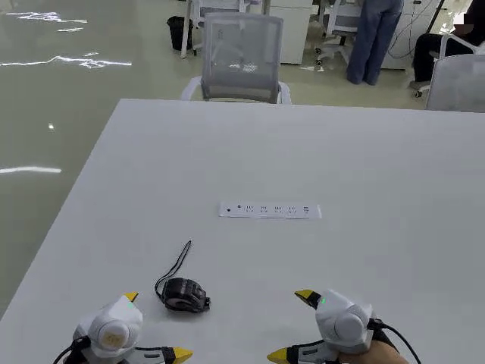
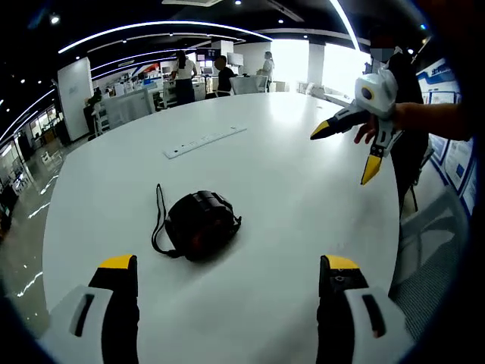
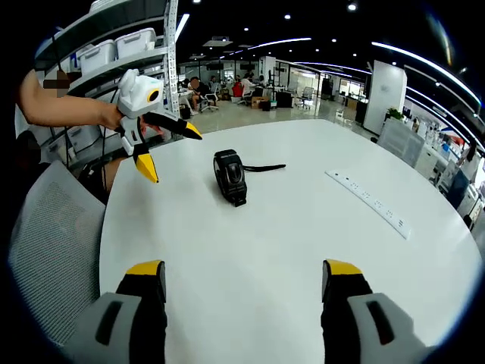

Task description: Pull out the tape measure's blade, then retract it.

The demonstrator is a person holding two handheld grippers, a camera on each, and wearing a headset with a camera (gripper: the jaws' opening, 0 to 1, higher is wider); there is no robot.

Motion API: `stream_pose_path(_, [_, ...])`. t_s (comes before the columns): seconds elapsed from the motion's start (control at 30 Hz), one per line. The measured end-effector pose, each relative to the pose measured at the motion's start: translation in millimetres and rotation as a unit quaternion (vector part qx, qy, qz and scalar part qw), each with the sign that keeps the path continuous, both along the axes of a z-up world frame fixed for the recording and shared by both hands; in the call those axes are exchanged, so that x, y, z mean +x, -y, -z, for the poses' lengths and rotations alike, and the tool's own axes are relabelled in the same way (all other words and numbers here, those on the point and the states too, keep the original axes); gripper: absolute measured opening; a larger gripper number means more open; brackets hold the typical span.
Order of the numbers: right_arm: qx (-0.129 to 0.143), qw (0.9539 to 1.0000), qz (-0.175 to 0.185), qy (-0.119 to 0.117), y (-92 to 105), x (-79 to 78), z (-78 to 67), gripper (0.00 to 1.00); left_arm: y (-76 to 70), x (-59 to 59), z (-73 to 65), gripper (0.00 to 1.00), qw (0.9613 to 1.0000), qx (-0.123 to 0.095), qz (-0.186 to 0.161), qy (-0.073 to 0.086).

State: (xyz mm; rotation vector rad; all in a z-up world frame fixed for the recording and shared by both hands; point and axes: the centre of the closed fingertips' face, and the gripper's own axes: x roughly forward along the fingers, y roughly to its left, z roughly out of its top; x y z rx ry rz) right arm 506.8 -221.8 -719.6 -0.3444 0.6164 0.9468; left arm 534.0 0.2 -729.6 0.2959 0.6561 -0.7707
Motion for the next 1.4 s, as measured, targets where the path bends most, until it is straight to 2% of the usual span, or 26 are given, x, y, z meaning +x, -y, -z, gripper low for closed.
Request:
stream_pose_path(0.1, [0.005, 1.0000, 0.007, -0.004, 9.0, -4.8, -2.4, 0.89, -2.9, -5.0, -2.2, 0.99, 1.0000, -0.006, 0.003, -0.003])
stream_pose_path(0.23, [0.007, 0.9999, 0.013, -0.004, 20.6, -10.0, -4.4, 0.93, -10.0, -8.9, -6.0, 0.99, 1.0000, -0.006, 0.006, 0.002])
stream_pose_path(0.37, [0.011, 0.9996, 0.023, -0.009, 32.7, -16.1, -4.5, 0.95, -17.2, -10.2, -13.6, 0.99, 0.9997, -0.023, 0.004, 0.010])
stream_pose_path(0.5, [0.008, 0.9994, 0.031, -0.013, 43.4, -21.7, -3.4, 0.96, -24.2, -12.2, -15.4, 0.99, 0.9997, -0.021, 0.002, 0.011])
stream_pose_path(0.6, [0.011, 0.9992, 0.036, -0.013, 48.8, -23.6, -6.4, 0.96, -27.6, -15.6, -12.3, 0.99, 0.9998, -0.017, 0.007, 0.005])
stream_pose_path(0.7, [0.013, 0.9991, 0.040, -0.012, 52.5, -24.5, -8.9, 0.96, -29.6, -19.6, -11.3, 0.99, 0.9997, -0.022, 0.008, -0.003])
stream_pose_path(0.9, [0.019, 0.9986, 0.047, -0.013, 58.3, -23.8, -10.2, 0.97, -32.5, -20.2, -15.0, 0.99, 0.9997, -0.021, 0.007, 0.005])
stream_pose_path(1.4, [0.022, 0.9982, 0.054, -0.012, 63.2, -24.0, -15.4, 0.97, -29.4, -17.9, -16.1, 0.99, 0.9998, -0.020, 0.006, 0.005])
